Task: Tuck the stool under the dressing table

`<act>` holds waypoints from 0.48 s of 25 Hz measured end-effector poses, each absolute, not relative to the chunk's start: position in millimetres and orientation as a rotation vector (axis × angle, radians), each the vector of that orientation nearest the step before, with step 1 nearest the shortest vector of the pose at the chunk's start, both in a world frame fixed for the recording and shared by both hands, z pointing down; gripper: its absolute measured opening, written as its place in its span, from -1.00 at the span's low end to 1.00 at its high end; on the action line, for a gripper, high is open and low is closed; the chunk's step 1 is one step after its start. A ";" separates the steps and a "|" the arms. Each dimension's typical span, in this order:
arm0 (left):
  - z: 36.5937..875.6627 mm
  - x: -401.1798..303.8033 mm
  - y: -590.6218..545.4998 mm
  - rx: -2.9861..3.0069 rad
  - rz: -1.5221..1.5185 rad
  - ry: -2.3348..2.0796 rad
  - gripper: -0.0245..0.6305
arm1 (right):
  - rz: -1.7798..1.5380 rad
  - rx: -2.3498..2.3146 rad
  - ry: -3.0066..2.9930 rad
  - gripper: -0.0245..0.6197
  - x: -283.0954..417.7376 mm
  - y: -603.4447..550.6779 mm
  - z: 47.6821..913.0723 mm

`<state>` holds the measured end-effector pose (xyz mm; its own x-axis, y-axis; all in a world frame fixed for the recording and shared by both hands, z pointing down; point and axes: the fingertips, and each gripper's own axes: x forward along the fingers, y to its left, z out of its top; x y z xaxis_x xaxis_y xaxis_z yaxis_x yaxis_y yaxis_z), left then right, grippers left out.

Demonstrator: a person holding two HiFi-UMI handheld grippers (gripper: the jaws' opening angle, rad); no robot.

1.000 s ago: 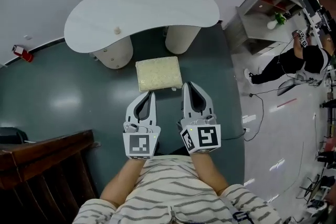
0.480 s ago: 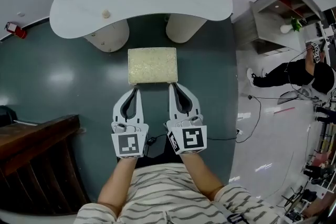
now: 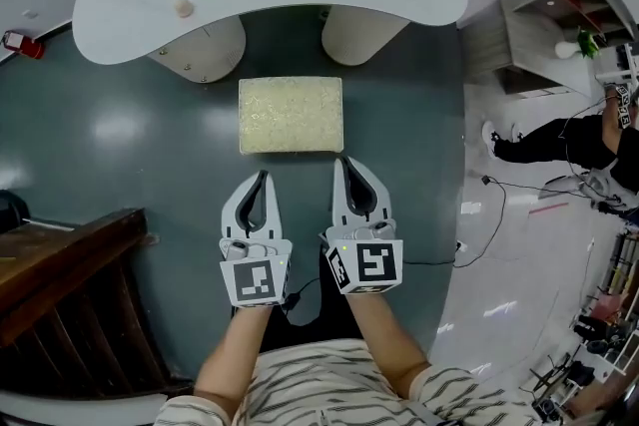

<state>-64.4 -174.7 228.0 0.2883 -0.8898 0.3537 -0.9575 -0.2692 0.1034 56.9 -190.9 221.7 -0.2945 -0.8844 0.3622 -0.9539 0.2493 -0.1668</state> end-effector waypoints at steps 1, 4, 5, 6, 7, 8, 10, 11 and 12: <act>240.6 -64.6 -176.2 2.255 0.329 -1.678 -0.91 | 0.533 1.735 -2.315 -0.88 55.9 -193.2 233.3; 276.9 -65.0 -178.9 2.237 0.363 -1.663 -0.91 | 0.558 1.731 -2.292 -0.88 52.6 -197.3 268.5; 286.4 -64.3 -180.3 2.234 0.371 -1.661 -0.91 | 0.565 1.730 -2.284 -0.88 52.8 -198.3 278.6; 295.2 -63.5 -181.8 2.231 0.377 -1.658 -0.91 | 0.573 1.728 -2.275 -0.88 53.3 -198.8 288.3; 303.9 -63.0 -182.9 2.225 0.382 -1.654 -0.91 | 0.583 1.728 -2.264 -0.88 53.7 -198.6 298.3; 312.7 -63.1 -184.0 2.214 0.387 -1.649 -0.91 | 0.594 1.726 -2.253 -0.88 53.9 -198.1 308.6; 329.1 -65.8 -188.3 2.184 0.384 -1.653 -0.91 | 0.611 1.720 -2.236 -0.88 53.7 -198.8 328.3; 337.1 -68.0 -190.8 2.169 0.381 -1.661 -0.91 | 0.615 1.716 -2.231 -0.88 53.7 -200.0 337.5; 346.4 -69.8 -191.5 2.156 0.382 -1.667 -0.91 | 0.620 1.712 -2.226 -0.88 54.3 -200.4 347.0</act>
<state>-69.8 -191.5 346.4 0.2564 -0.8609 0.4395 -0.9664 -0.2186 0.1355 54.3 -200.4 347.0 -0.2687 -0.8489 0.4552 -0.9620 0.2122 -0.1720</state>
